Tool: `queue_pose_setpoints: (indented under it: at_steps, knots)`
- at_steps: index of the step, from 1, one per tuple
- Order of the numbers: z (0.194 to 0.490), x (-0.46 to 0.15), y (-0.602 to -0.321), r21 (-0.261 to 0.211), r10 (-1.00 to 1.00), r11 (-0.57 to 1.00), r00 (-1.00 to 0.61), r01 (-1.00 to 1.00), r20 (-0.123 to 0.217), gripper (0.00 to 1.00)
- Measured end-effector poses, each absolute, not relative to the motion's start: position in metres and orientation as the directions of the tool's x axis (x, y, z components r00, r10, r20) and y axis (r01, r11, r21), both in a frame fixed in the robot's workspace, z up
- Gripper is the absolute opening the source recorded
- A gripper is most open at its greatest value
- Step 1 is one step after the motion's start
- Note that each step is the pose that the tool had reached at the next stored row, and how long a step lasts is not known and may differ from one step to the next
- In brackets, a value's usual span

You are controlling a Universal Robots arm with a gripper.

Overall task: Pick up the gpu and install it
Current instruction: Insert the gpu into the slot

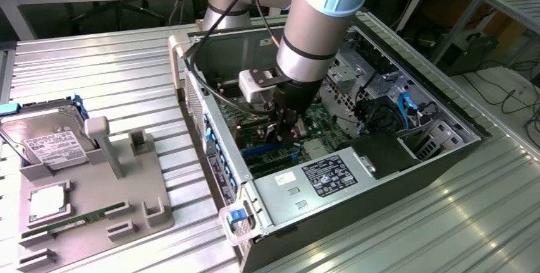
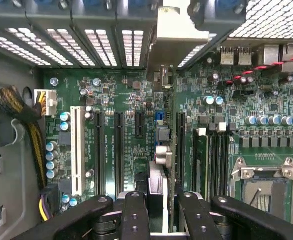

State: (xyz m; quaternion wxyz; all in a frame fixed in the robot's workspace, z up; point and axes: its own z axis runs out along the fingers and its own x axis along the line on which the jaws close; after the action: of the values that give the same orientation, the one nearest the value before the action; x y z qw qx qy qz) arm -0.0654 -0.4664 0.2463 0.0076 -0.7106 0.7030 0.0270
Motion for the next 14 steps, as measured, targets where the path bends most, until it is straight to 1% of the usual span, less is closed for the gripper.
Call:
queue_pose_setpoints:
  at_steps: [14]
  knots:
    - [0.2445,-0.0736,-0.4664,0.027,-0.999,-0.011,0.010,-1.000,-0.049,0.28]
